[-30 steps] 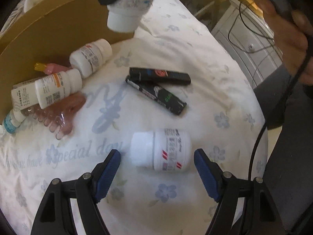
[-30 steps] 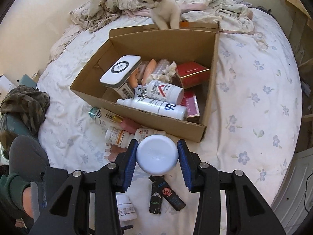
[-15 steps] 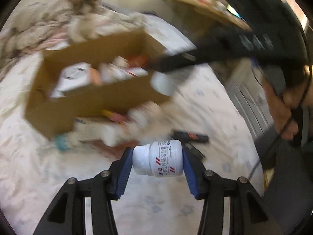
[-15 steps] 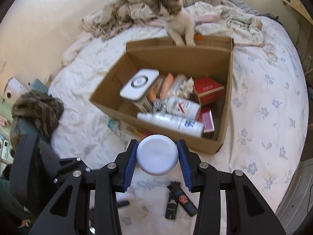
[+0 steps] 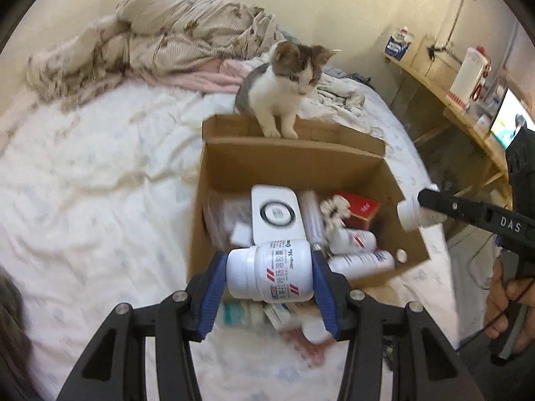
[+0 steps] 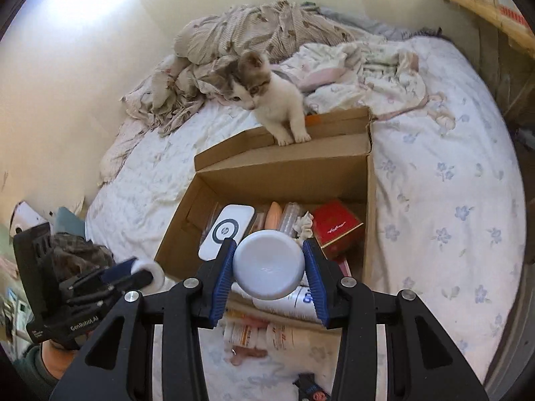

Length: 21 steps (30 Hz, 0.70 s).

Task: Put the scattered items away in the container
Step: 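Carry the jar and pill bottle over the cardboard box and release them inside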

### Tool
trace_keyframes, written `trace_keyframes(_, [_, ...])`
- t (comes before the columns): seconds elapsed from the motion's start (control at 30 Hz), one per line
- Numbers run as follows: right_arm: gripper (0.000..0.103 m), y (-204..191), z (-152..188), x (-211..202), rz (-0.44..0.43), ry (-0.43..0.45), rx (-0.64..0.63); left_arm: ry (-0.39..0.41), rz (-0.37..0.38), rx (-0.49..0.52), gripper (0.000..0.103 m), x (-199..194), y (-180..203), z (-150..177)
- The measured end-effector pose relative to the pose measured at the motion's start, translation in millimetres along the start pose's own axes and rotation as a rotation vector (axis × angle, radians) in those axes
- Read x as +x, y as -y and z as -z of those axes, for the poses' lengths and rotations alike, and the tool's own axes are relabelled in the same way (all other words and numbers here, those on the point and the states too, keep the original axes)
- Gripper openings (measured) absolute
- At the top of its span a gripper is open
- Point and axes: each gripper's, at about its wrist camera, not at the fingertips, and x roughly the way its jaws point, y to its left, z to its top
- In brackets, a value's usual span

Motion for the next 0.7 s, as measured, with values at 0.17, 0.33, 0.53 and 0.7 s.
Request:
trace_keyframes(0.17, [0.045, 2, 6, 38, -0.018, -0.095, 0.022, -0.045, -0.069, 0.093, 0.05, 31, 14, -13])
trace_keyframes(0.33, [0.045, 2, 13, 62, -0.151, -0.152, 0.09, -0.118, -0.105, 0.112, 0.05, 65, 10, -6])
trace_keyframes(0.53, [0.045, -9, 17, 74, -0.12, -0.184, 0.044, -0.173, -0.091, 0.052, 0.051, 79, -7, 9])
trace_keyframes(0.7, [0.059, -6, 16, 78, -0.103, -0.196, 0.061, -0.178, -0.046, 0.035, 0.073, 74, -7, 7])
